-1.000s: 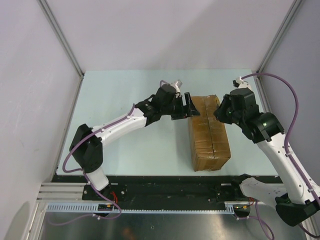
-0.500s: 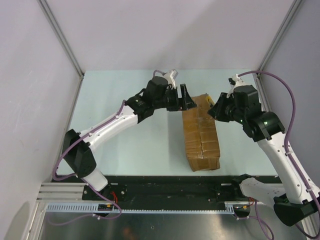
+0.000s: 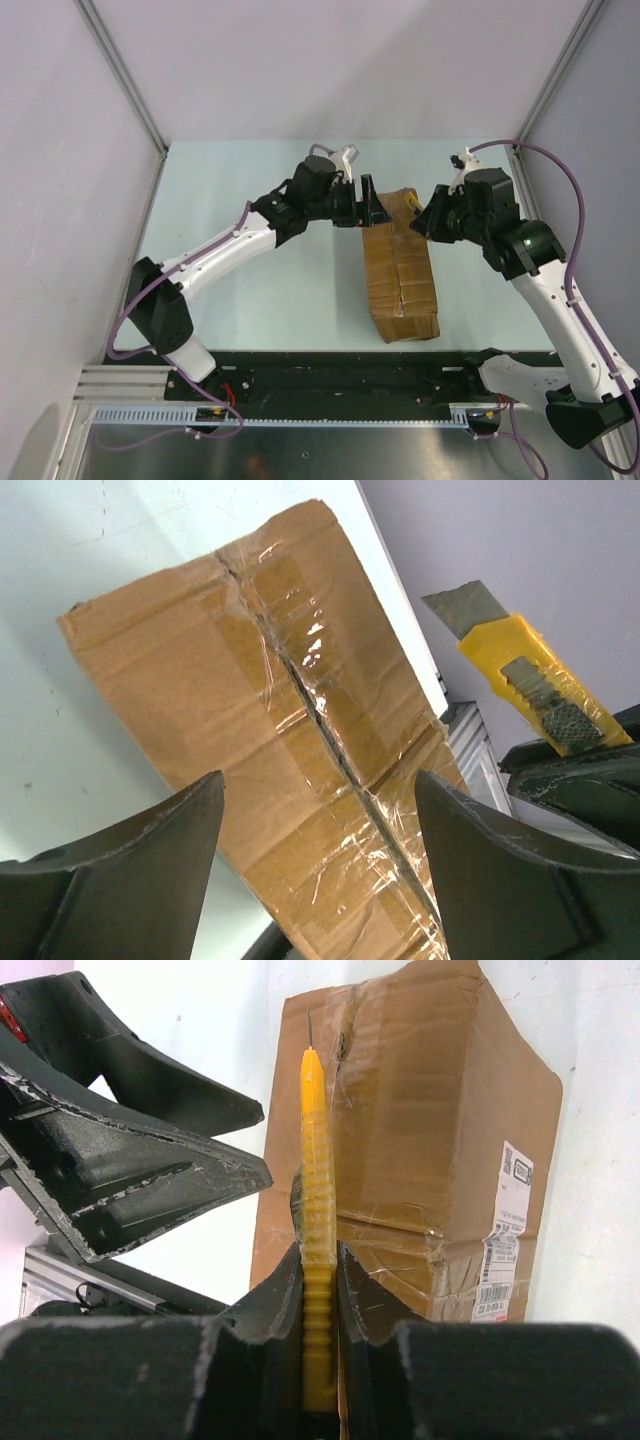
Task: Unpack the express box
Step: Cut the express box at the center of the board.
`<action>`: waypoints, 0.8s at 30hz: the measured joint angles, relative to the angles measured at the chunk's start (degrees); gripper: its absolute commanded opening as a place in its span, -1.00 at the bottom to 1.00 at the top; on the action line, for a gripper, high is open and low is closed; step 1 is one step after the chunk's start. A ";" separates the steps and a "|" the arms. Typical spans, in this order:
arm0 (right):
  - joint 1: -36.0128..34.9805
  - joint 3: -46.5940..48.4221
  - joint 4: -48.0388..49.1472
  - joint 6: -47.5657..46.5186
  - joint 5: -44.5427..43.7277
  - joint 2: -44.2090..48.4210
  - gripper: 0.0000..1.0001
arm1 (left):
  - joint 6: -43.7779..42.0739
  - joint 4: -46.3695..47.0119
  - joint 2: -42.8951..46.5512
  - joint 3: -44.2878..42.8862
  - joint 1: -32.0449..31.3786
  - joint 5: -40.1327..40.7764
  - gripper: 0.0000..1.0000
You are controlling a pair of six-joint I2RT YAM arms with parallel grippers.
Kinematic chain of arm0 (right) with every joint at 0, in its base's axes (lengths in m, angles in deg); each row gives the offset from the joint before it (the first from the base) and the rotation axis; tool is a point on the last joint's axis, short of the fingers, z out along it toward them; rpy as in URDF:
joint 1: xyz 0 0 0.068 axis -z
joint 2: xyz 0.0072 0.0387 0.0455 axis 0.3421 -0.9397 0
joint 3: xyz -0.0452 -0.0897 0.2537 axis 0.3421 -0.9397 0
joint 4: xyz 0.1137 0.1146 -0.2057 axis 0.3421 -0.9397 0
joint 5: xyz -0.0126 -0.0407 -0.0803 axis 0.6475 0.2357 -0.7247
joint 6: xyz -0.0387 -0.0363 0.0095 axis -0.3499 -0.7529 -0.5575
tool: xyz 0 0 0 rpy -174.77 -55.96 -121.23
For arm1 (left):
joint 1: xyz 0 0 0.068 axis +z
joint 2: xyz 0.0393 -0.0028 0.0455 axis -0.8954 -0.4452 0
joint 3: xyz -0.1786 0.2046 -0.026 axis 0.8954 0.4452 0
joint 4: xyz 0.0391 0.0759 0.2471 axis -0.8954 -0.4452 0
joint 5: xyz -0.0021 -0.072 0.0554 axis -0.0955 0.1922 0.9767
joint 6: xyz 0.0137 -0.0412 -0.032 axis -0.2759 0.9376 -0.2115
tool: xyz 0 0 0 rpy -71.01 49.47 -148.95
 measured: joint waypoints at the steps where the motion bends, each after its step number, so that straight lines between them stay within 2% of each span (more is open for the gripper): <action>1: 0.00 0.00 0.20 -0.09 0.24 0.00 -1.00 | -0.31 0.02 0.00 0.00 0.00 0.02 0.64; 3: 0.00 0.00 0.44 -0.24 1.01 0.00 -1.00 | -1.38 0.04 0.17 0.00 0.13 0.02 0.69; 7: 0.07 0.00 0.98 -1.07 4.42 0.00 -1.00 | -6.01 -0.46 1.84 -0.20 0.85 -1.05 0.99; 12: 0.13 0.00 2.49 -3.50 13.29 0.04 -1.00 | -13.68 -1.03 9.05 -0.35 4.61 -7.52 0.99; 17: 0.17 0.00 4.66 -5.86 26.34 0.76 -1.00 | -18.99 0.22 17.38 -0.28 8.61 -16.48 0.99; 24: -0.37 0.00 7.54 -7.02 37.64 2.01 -1.00 | -20.15 1.16 19.28 0.42 8.83 -27.41 0.97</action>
